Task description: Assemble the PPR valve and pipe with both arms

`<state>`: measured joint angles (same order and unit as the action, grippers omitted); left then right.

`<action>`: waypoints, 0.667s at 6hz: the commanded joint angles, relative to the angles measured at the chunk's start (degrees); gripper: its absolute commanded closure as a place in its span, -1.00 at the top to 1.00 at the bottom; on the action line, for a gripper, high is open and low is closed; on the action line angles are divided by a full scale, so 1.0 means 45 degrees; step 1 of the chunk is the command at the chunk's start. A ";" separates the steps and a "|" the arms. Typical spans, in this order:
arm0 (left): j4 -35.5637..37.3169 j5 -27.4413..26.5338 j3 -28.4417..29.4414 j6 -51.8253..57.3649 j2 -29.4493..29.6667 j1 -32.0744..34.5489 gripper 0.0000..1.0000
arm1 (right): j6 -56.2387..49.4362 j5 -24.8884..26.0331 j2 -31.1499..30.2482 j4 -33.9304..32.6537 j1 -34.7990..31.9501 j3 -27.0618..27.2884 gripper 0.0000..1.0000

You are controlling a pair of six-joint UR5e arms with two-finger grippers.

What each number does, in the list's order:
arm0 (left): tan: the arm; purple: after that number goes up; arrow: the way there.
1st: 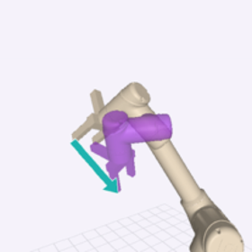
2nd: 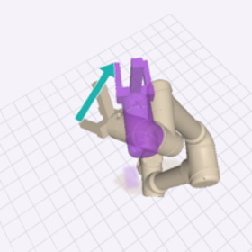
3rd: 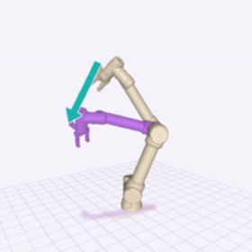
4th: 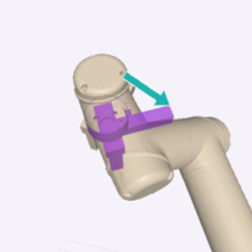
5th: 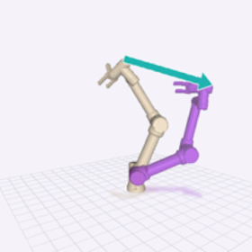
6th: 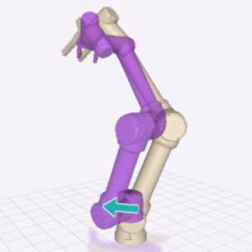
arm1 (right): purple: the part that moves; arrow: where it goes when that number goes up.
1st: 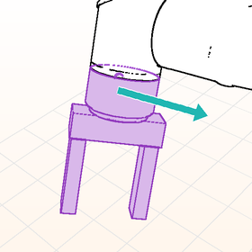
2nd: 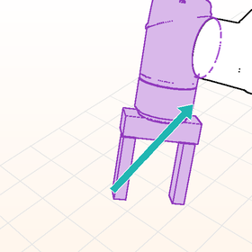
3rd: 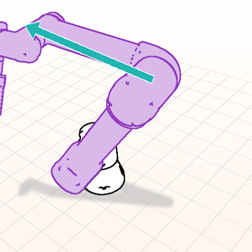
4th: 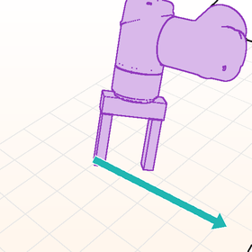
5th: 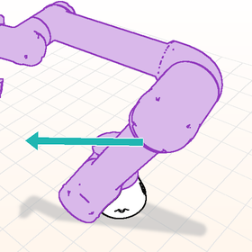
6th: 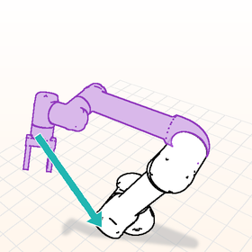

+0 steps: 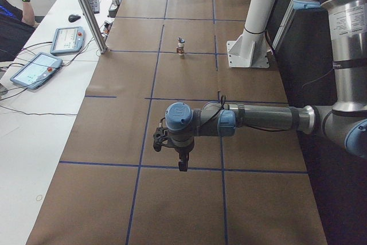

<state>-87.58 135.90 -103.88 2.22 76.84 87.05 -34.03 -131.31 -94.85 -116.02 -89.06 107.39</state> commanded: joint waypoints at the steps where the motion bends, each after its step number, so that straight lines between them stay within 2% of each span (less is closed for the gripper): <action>1: 0.0008 0.0014 0.0020 0.0016 -0.0023 -0.0009 1.00 | 0.0005 -0.0077 -0.0132 0.0000 -0.0013 -0.0133 1.00; 3: 0.0009 0.0014 0.0096 0.0016 -0.0005 -0.0009 1.00 | 0.0024 -0.0077 -0.0152 0.0348 -0.0013 -0.0388 1.00; 4: 0.0008 0.0034 0.0097 0.0016 -0.0024 -0.0009 1.00 | 0.0527 -0.0058 -0.0597 0.1512 -0.0013 -0.0388 0.99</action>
<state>-87.52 135.99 -103.51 2.29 76.78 87.01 -33.21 -131.65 -96.14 -113.13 -89.12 105.74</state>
